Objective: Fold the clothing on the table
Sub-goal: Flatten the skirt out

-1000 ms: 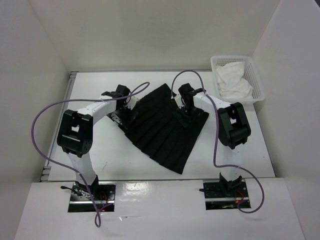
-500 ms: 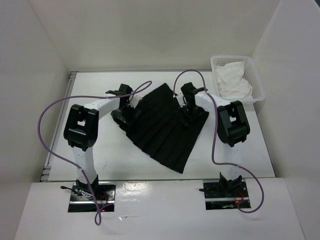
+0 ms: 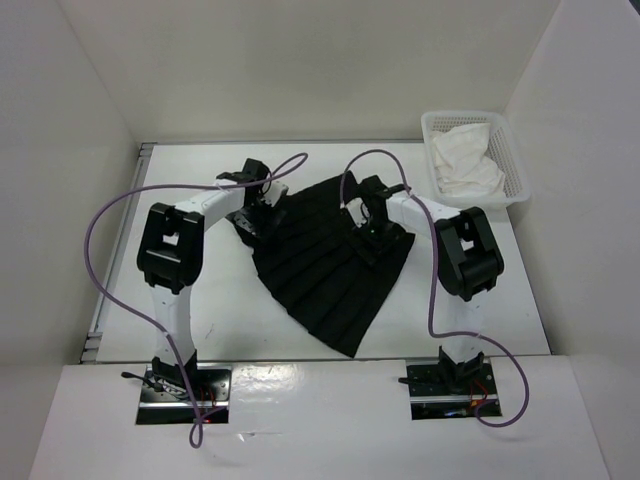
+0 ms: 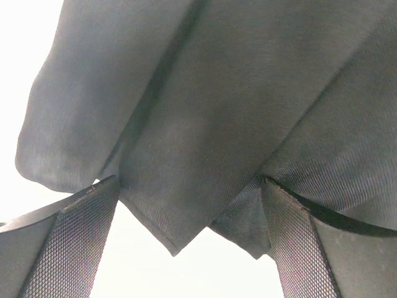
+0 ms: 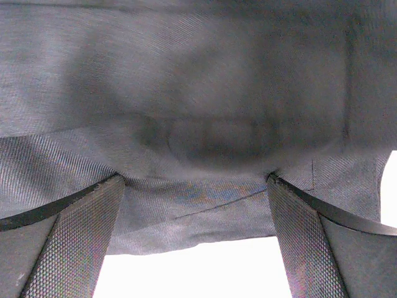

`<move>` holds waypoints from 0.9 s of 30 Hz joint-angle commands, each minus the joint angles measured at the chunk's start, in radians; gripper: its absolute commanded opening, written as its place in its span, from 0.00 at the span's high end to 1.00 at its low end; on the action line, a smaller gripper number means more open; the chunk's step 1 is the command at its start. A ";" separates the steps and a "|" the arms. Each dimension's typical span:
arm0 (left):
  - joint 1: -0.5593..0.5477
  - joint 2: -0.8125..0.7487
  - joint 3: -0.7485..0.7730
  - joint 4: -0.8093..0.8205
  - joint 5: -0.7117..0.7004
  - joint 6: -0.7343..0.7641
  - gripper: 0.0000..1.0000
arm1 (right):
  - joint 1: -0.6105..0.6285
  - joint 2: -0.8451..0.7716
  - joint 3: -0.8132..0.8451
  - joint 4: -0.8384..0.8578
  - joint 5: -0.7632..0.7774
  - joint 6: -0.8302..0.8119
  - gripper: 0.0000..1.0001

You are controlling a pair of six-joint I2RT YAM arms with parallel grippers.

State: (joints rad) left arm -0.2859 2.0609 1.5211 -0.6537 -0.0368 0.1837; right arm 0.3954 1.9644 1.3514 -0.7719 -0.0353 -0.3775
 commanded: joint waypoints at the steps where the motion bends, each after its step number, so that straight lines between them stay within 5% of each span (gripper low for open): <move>1: -0.002 0.067 0.048 0.023 -0.057 0.023 0.00 | 0.101 -0.013 -0.058 -0.062 -0.035 -0.006 0.00; 9: 0.017 0.122 0.171 -0.006 -0.066 0.042 0.00 | 0.269 -0.053 -0.057 -0.130 -0.052 0.060 0.00; 27: 0.027 0.289 0.482 -0.055 -0.041 0.054 0.00 | 0.287 -0.032 0.038 -0.207 -0.138 0.166 0.00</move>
State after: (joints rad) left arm -0.2623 2.3123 1.9404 -0.6899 -0.0990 0.2348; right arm 0.6743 1.9377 1.3418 -0.9401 -0.1287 -0.2401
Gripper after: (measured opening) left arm 1.000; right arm 0.999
